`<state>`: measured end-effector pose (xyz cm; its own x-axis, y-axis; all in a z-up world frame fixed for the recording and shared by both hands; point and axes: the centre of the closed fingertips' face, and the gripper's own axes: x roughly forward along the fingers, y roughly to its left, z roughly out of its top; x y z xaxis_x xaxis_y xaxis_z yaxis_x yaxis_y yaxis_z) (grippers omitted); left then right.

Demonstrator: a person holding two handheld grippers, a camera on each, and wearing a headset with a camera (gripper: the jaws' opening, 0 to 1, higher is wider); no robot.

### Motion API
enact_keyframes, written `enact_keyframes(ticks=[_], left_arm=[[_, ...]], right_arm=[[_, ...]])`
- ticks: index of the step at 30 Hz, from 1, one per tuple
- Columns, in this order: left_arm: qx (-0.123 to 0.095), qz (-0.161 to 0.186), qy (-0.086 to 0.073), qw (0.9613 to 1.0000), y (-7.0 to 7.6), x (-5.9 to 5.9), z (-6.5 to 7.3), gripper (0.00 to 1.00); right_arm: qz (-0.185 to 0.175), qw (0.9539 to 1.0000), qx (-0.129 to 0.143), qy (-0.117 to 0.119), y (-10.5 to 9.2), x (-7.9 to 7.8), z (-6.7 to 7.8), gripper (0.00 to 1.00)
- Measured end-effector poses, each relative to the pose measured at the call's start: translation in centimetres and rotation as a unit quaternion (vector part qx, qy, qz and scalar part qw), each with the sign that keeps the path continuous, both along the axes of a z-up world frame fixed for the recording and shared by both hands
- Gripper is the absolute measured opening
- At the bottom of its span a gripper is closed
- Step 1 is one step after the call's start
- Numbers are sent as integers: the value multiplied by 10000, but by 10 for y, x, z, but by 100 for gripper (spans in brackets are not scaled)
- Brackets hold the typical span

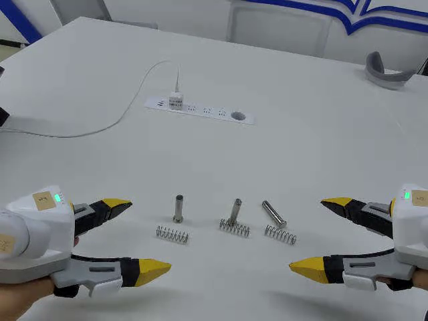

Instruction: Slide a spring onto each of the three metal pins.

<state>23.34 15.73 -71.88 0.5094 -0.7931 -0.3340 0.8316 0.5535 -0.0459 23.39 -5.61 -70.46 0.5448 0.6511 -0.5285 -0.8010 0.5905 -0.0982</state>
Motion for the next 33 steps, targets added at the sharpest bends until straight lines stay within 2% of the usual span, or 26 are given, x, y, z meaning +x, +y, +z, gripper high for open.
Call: enact_keyframes(ticks=[20, 27, 33], left_arm=[[-14, 5, 15, 10000, 0, 0, -1, 79], [-22, 1, 10, 10000, -1, 1, -1, 79], [-16, -14, 14, 10000, -1, 0, -1, 79]], right_arm=[[-122, 9999, 10, 52, -2, 4, 2, 81], [-256, 9996, -11, 86, -3, 12, 5, 78], [-367, 9992, -56, 125, 0, 25, 9, 72]])
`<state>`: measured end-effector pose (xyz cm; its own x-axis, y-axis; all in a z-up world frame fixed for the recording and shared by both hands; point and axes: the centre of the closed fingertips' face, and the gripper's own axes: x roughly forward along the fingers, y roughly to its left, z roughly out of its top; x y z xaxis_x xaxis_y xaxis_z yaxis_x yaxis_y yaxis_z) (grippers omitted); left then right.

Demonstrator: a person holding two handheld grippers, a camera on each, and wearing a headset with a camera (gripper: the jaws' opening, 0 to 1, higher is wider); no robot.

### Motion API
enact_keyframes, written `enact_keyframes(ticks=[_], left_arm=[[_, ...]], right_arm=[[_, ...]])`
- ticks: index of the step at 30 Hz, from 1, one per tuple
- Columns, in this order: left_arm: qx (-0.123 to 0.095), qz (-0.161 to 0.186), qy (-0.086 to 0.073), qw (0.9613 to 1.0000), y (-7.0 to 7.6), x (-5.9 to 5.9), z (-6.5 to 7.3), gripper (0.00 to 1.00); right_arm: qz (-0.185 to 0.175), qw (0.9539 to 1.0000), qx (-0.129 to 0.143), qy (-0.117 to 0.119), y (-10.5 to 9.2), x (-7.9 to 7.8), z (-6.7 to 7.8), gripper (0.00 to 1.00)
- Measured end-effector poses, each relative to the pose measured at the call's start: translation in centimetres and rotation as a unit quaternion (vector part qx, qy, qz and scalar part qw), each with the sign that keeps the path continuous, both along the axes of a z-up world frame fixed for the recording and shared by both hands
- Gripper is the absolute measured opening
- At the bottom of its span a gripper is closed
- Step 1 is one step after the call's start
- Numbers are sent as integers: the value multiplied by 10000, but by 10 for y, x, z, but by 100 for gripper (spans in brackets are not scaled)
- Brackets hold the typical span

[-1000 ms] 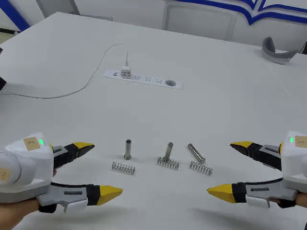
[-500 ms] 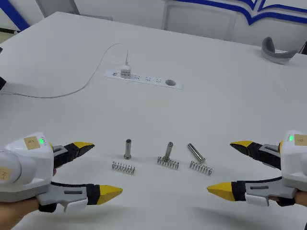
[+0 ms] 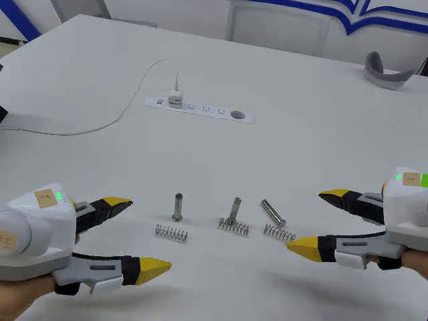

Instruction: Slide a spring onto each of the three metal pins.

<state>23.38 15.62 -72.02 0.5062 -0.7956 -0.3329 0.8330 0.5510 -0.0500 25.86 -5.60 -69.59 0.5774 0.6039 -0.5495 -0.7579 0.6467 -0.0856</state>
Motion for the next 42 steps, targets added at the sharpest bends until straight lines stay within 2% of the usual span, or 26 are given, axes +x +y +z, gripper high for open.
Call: enact_keyframes(ticks=[11, 22, 32, 42], left_arm=[[-8, 34, 10, 10000, 3, 0, -1, 79], [-16, 48, 25, 10000, 4, 0, -2, 78], [-6, 56, 38, 10000, 6, 1, -3, 77], [-15, 59, 46, 10000, 6, 1, -3, 76]], right_arm=[[-105, 9997, -224, 80, 10, 22, -1, 63], [-248, 9982, -467, 295, 14, 46, -9, 56], [-386, 9962, -631, 462, 16, 61, -17, 45], [-554, 9926, -864, 651, 19, 67, -30, 32]])
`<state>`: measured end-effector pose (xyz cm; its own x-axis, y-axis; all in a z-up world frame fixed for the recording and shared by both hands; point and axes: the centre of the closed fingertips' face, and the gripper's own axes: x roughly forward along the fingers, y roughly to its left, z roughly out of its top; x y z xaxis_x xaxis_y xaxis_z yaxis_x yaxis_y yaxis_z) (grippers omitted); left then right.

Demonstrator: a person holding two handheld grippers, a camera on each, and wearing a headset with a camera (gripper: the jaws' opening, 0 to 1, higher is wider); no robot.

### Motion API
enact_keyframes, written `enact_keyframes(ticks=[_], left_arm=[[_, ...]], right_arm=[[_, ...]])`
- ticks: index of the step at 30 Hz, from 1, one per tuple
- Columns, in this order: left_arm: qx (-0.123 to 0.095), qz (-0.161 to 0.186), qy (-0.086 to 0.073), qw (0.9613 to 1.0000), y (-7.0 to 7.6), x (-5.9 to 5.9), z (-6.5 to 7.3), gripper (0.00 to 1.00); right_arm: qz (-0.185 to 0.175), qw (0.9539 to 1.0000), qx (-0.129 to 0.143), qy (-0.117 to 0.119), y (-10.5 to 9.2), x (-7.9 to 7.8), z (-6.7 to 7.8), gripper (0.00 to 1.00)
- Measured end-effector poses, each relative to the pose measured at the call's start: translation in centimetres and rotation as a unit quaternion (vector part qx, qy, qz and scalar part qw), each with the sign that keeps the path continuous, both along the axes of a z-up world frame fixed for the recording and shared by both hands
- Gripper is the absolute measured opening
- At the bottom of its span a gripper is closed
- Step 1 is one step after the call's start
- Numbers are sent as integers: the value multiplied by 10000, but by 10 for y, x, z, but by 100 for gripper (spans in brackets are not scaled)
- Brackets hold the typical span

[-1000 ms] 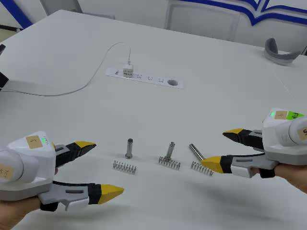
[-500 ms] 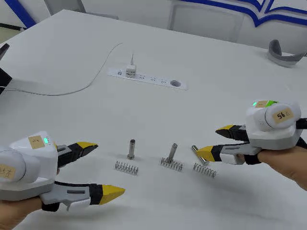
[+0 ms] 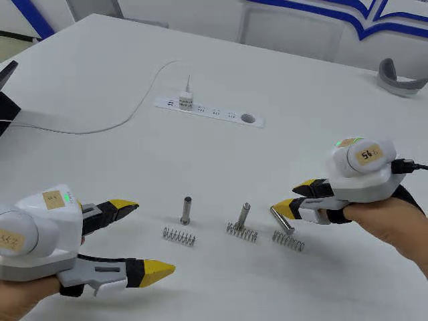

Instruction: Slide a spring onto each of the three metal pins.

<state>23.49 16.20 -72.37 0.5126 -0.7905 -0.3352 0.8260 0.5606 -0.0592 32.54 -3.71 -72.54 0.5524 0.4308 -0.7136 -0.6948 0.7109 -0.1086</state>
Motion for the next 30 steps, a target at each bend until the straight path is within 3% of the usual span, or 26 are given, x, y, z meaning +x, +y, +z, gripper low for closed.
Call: enact_keyframes(ticks=[18, 30], left_arm=[[-10, -17, 45, 10000, -1, -1, -4, 76], [-42, -9, 69, 10000, -2, -1, -4, 75]], right_arm=[[-200, 9983, -454, 296, 3, 3, -24, 19], [-306, 9970, -467, 531, 4, 5, -35, 15]])
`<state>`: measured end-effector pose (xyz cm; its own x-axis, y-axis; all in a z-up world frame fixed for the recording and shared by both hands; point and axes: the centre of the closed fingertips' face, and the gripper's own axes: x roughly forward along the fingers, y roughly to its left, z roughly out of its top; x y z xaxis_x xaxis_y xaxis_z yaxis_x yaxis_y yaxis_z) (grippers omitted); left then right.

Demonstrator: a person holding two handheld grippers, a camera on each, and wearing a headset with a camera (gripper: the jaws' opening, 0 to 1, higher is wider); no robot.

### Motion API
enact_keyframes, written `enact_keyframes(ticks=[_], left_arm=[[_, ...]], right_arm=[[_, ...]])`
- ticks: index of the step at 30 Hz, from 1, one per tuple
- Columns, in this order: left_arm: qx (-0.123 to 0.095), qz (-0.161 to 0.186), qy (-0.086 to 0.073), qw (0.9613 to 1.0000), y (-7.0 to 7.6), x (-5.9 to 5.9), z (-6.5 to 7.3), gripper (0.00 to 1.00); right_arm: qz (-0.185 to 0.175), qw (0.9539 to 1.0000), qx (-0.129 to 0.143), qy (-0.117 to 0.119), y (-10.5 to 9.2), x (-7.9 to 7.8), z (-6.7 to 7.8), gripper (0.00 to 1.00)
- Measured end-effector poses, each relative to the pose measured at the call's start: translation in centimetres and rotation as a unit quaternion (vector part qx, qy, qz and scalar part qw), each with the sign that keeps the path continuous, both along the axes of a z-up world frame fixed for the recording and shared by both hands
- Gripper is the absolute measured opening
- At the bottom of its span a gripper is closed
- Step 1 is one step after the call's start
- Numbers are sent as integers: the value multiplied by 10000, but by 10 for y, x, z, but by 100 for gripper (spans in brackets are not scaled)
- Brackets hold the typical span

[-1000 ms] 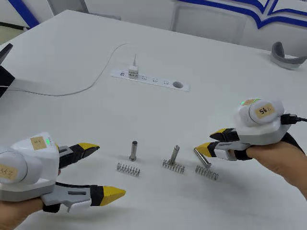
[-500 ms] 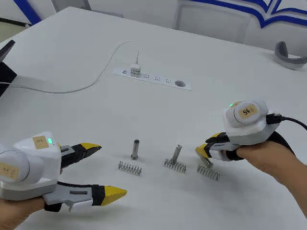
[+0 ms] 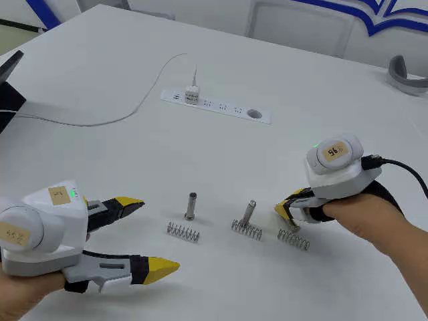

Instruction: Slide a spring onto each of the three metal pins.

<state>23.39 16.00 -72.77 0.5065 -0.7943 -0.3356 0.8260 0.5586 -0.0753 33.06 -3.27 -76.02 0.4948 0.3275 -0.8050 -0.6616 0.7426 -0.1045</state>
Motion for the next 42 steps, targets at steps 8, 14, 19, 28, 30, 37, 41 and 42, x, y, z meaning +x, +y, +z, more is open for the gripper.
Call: enact_keyframes(ticks=[8, 14, 19, 28, 30, 37, 41, 42], left_arm=[[-8, 1, 9, 10000, 0, 1, -1, 75], [-23, 6, 21, 10000, 0, 1, -2, 75], [-29, 24, 31, 10000, 1, 1, -3, 75], [-39, 42, 38, 10000, 3, 2, -3, 75], [-41, 43, 37, 10000, 3, 2, -3, 75], [-38, 52, 46, 10000, 3, 2, -3, 75], [-37, 55, 43, 10000, 4, 2, -3, 75], [-40, 56, 39, 10000, 4, 2, -2, 75]], right_arm=[[-128, 9998, 46, 144, 0, 2, -4, 14], [-222, 9994, 75, 239, 0, 2, -7, 13], [-264, 9992, 100, 301, 0, 1, -9, 12], [-341, 9985, 165, 387, 1, 2, -10, 11], [-363, 9983, 177, 412, 1, 1, -9, 11], [-406, 9977, 215, 489, 1, 1, -10, 10], [-441, 9973, 248, 536, 0, 2, -10, 10], [-440, 9973, 244, 541, 0, 2, -10, 10]])
